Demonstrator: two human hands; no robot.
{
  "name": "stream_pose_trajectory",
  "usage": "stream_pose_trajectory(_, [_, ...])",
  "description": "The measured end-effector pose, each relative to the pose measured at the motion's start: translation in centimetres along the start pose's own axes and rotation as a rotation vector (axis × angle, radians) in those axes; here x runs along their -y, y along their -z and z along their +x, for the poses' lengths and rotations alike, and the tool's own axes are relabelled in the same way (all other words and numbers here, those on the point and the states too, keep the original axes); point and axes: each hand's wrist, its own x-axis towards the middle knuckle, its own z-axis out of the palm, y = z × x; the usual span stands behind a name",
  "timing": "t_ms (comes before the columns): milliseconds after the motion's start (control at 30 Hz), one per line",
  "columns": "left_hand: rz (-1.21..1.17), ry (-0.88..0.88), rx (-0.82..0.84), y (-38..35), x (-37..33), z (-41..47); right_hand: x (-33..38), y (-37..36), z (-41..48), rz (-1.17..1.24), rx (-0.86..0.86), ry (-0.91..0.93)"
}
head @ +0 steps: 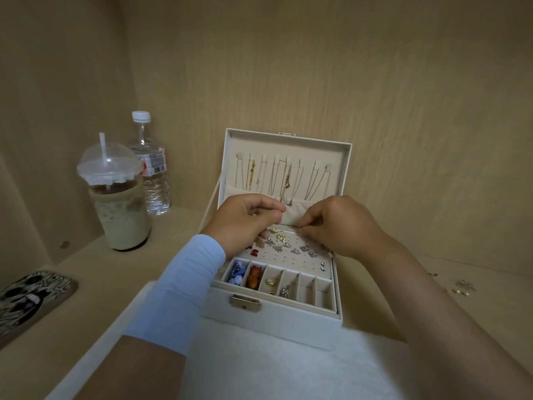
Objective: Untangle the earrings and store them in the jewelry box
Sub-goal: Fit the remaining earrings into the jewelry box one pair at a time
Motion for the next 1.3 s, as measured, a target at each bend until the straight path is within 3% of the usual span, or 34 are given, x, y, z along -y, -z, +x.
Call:
stream_pose_trajectory(200, [0.036,-0.006,0.016,-0.3,-0.1,-0.2,-1.1,1.4,-0.2,0.012,0.069,0.008])
stream_pose_trajectory(533, [0.027,-0.018,0.019,-0.6,-0.3,-0.4,-0.4,1.3,-0.4,-0.181,0.075,0.032])
stream_pose_trajectory(800, [-0.011,-0.003,0.023,-1.2,-0.5,-0.3,-0.6,1.8,-0.5,-0.103,0.187,0.027])
stream_pose_trajectory(900, [-0.018,-0.046,0.038,-1.5,-0.8,-0.5,-1.0,1.8,-0.3,0.013,0.152,0.034])
stream_pose_trajectory(1033, [-0.085,-0.033,0.03,-2.2,-1.3,-0.3,-1.4,2.8,-0.4,0.394,-0.031,0.055])
stream_pose_trajectory(1100, [-0.131,-0.006,0.007,-2.5,-1.5,0.2,-1.0,3.7,-0.7,0.56,-0.003,0.086])
stream_pose_trajectory(1300, [-0.115,0.005,-0.049,-3.2,-1.7,0.8,-0.6,4.1,-0.8,0.655,0.004,0.149])
